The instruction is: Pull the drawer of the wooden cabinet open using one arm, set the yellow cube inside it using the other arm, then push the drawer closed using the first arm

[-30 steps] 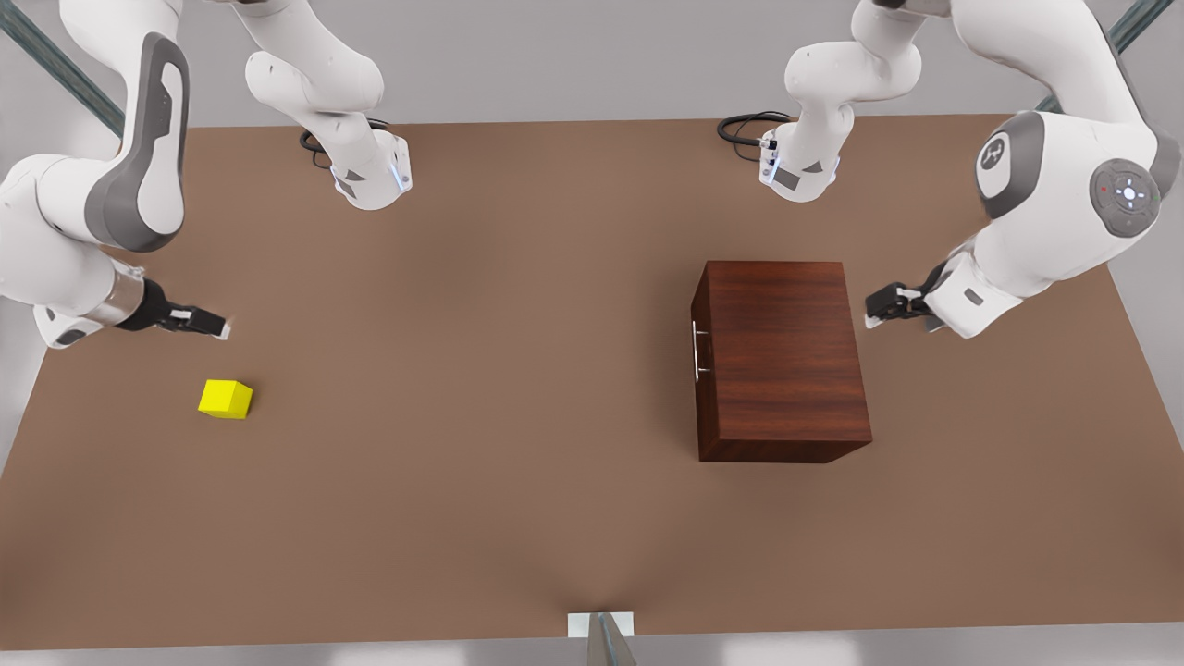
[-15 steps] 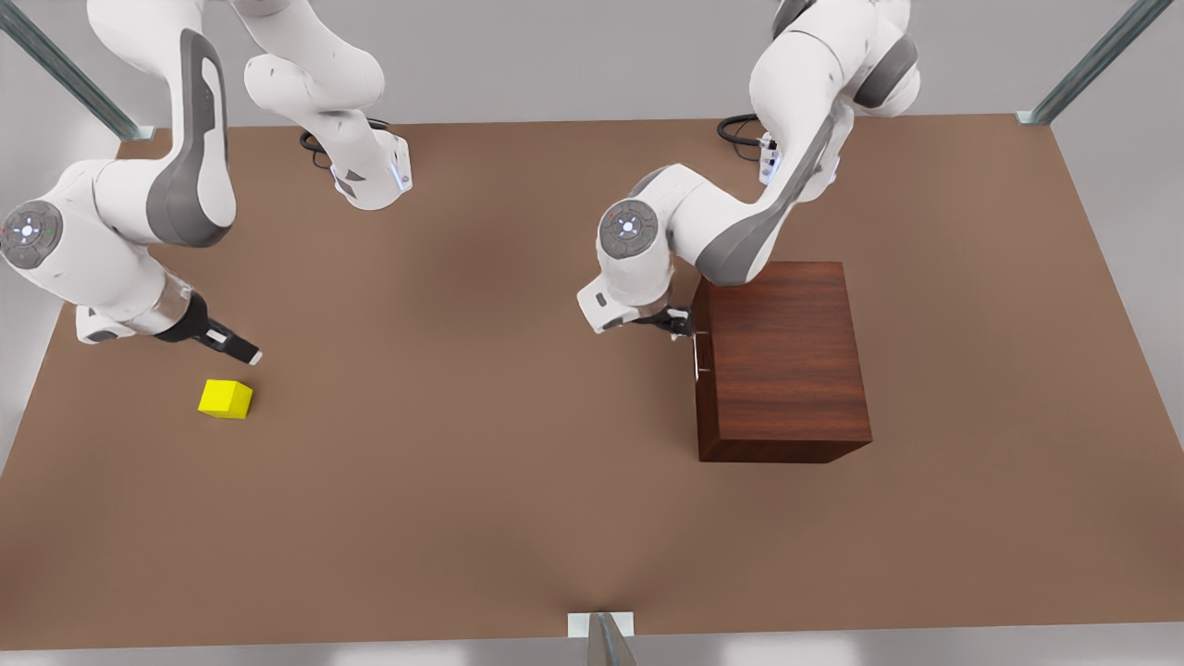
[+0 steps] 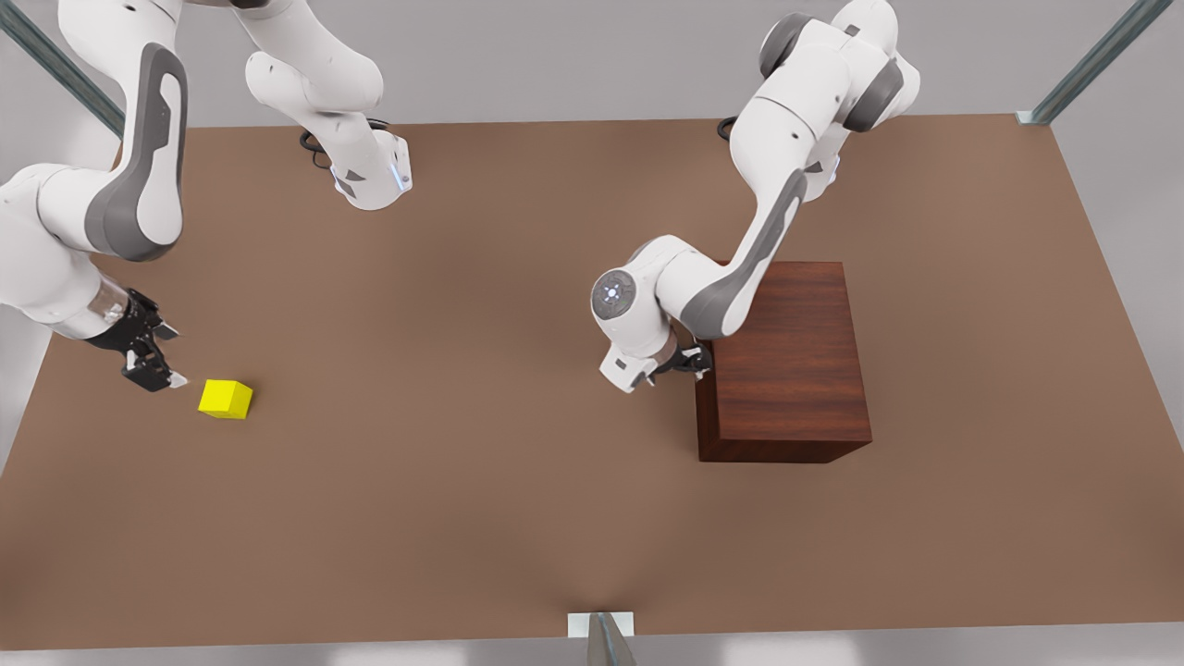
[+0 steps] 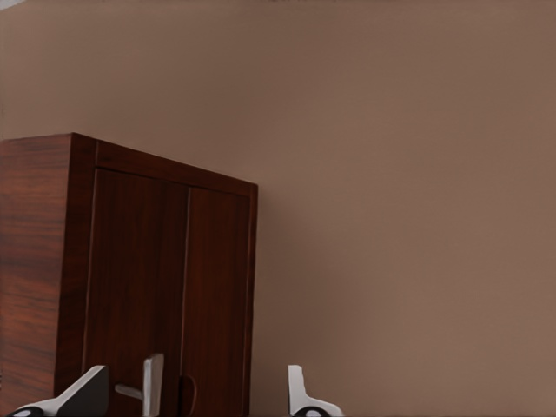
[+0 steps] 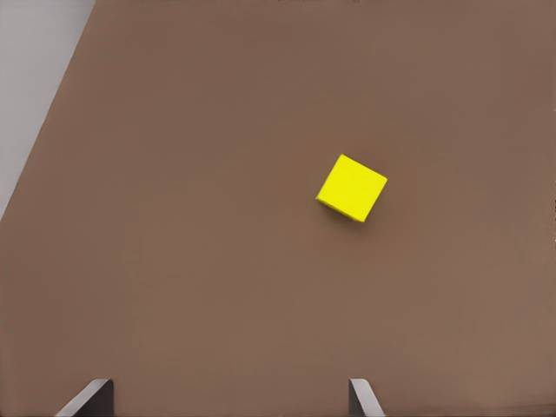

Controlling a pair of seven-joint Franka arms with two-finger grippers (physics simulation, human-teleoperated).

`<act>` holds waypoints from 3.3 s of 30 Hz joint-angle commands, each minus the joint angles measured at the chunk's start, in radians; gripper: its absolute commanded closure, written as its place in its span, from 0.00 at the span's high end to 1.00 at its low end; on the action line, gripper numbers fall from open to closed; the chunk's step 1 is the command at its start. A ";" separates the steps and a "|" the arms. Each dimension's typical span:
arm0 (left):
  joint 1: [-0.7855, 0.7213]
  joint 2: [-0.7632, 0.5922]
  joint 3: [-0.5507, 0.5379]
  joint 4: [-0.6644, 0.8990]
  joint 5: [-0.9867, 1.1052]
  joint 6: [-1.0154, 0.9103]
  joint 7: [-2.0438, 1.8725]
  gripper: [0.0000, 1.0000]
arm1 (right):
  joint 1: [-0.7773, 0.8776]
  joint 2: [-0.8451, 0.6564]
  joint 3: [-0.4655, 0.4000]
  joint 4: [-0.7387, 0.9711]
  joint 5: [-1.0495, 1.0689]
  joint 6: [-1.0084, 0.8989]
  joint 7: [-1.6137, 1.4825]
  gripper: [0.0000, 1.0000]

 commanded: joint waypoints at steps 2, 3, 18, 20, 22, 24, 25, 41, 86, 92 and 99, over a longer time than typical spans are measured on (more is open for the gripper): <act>-0.002 -0.022 -0.001 -0.044 0.055 0.026 -0.335 1.00 | 0.046 0.001 0.000 0.001 -0.009 0.003 0.372 1.00; -0.003 -0.040 -0.001 -0.068 0.055 0.028 -0.335 1.00 | 0.046 0.001 0.000 0.002 -0.008 0.003 0.372 1.00; -0.058 -0.077 -0.006 -0.163 0.030 0.028 -0.388 1.00 | 0.048 0.012 0.002 0.005 -0.009 -0.001 0.372 1.00; -0.058 -0.077 -0.005 -0.182 0.053 0.029 -0.391 1.00 | 0.048 0.012 0.002 0.005 -0.009 -0.001 0.372 1.00; -0.058 -0.077 -0.002 -0.186 0.061 0.031 -0.391 1.00 | 0.048 0.012 0.002 0.005 -0.009 -0.001 0.372 1.00; -0.057 -0.077 0.003 -0.200 0.088 0.026 -0.393 1.00 | 0.048 0.013 0.002 0.005 -0.009 -0.001 0.372 1.00; -0.057 -0.077 0.006 -0.200 0.092 0.023 -0.393 1.00 | 0.048 0.013 0.002 0.005 -0.009 -0.001 0.372 1.00; -0.054 -0.066 0.008 -0.186 0.015 0.143 -0.411 1.00 | 0.048 0.015 0.002 0.007 -0.009 -0.002 0.372 1.00; -0.129 -0.092 -0.092 0.177 -0.092 -0.325 -0.383 1.00 | 0.048 0.023 0.003 0.010 -0.029 -0.001 0.374 1.00; 0.667 -0.663 -0.071 -0.467 -0.562 0.017 0.830 1.00 | 0.046 0.175 -0.004 0.054 -0.034 0.091 0.426 1.00; 0.681 -0.542 -0.067 -0.113 -0.359 -0.262 0.819 1.00 | -0.005 0.233 -0.006 -0.094 -0.057 0.342 0.411 1.00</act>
